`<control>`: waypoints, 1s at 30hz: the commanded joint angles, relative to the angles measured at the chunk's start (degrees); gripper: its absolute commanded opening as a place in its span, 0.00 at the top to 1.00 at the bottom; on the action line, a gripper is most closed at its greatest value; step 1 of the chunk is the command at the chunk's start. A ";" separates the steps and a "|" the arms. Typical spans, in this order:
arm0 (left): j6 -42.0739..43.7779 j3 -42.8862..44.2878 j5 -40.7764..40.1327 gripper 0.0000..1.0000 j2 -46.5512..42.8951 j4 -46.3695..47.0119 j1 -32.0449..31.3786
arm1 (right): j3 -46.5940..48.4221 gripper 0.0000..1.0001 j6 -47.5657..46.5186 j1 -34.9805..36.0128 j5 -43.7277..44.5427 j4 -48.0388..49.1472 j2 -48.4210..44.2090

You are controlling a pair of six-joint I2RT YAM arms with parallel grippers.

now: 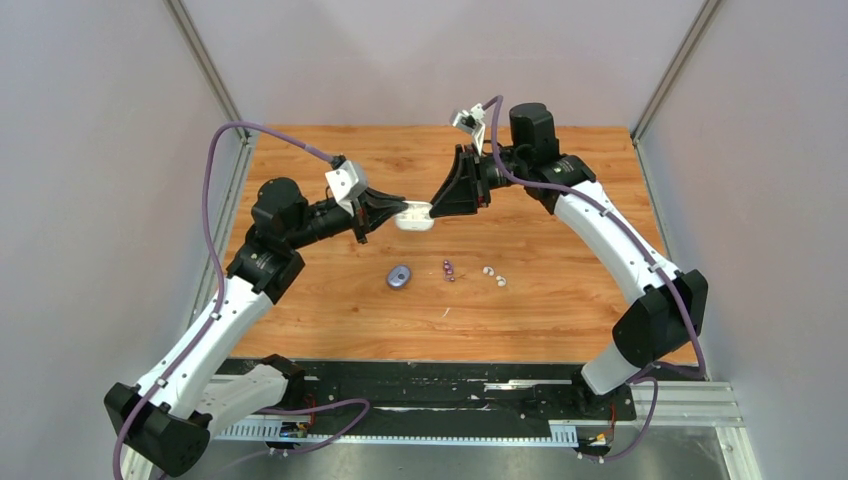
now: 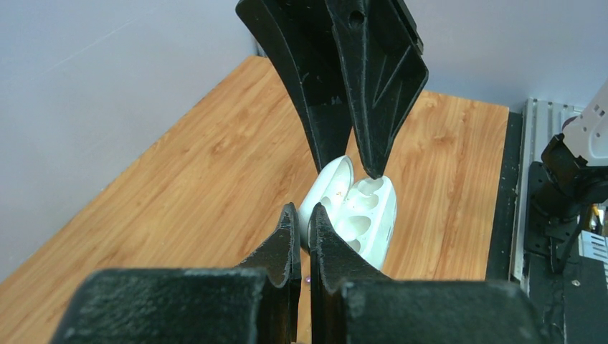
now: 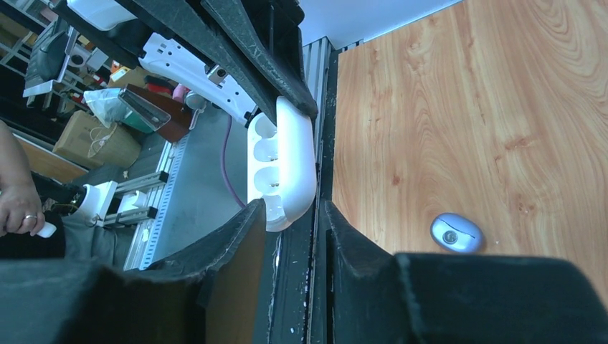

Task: Insert the wireless bluetooth earbuds into the charging case
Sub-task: Open the charging case.

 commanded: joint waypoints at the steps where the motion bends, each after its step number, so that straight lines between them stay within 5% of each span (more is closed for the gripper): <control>1: -2.67 0.70 -0.69 1.00 0.16 3.33 -0.27 | 2.08 0.68 0.44 0.36 -1.89 2.55 0.01; 8: -3.41 0.64 0.52 1.00 0.56 3.63 -0.28 | 2.50 0.73 0.91 1.19 -1.48 3.58 0.51; 20: -1.86 0.76 1.53 1.00 1.11 2.53 -0.26 | 2.83 1.00 0.03 1.87 -0.29 4.34 1.31; 22: -1.39 1.34 1.36 0.92 1.33 0.70 -0.26 | 2.77 1.00 -1.78 1.86 1.42 3.47 0.88; 25: 1.36 4.09 2.48 0.66 2.41 -4.62 -0.28 | 3.17 1.00 -6.27 1.86 4.11 0.70 0.24; 30: 2.13 9.06 3.97 0.44 4.94 -15.09 -0.24 | 4.56 1.00 -15.05 1.86 8.12 -4.64 -0.45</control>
